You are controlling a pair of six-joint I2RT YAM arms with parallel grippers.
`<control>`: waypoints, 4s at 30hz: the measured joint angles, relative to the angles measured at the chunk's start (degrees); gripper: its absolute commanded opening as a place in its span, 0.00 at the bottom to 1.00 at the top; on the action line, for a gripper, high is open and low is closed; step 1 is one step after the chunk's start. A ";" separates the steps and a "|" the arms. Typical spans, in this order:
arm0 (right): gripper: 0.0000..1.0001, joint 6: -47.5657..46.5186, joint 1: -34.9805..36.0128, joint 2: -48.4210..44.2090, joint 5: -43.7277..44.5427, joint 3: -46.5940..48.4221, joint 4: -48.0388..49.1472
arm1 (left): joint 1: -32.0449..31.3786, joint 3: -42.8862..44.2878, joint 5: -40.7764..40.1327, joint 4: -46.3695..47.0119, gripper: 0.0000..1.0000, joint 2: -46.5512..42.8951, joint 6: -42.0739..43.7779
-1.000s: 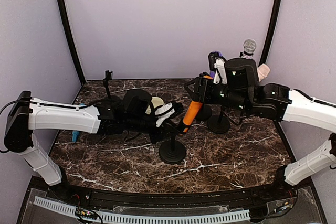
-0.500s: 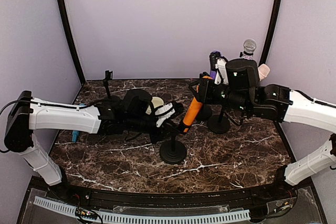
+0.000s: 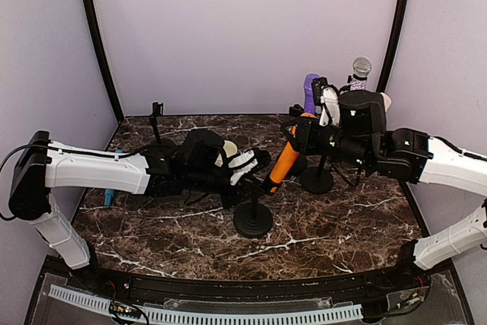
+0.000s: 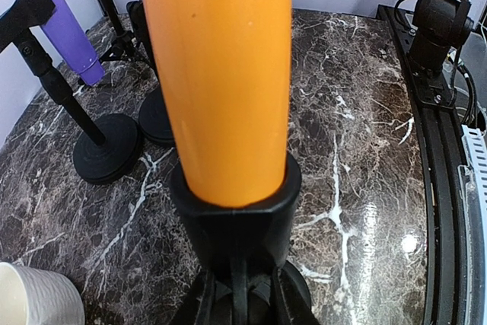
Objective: Remove the microphone from the stand
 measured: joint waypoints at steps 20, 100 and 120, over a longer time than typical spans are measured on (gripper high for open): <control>0.14 -4.15 -1.20 -0.92 -4.24 -0.31 0.22 | 0.00 0.37 1.22 0.55 0.00 0.81 1.66; 0.15 4.22 -2.58 -3.72 0.13 4.11 -11.69 | -1.25 1.22 1.33 2.67 0.00 2.51 3.28; 0.15 -2.16 -2.69 -11.69 -5.33 4.61 -6.88 | -1.18 1.33 0.48 2.03 0.00 2.49 3.02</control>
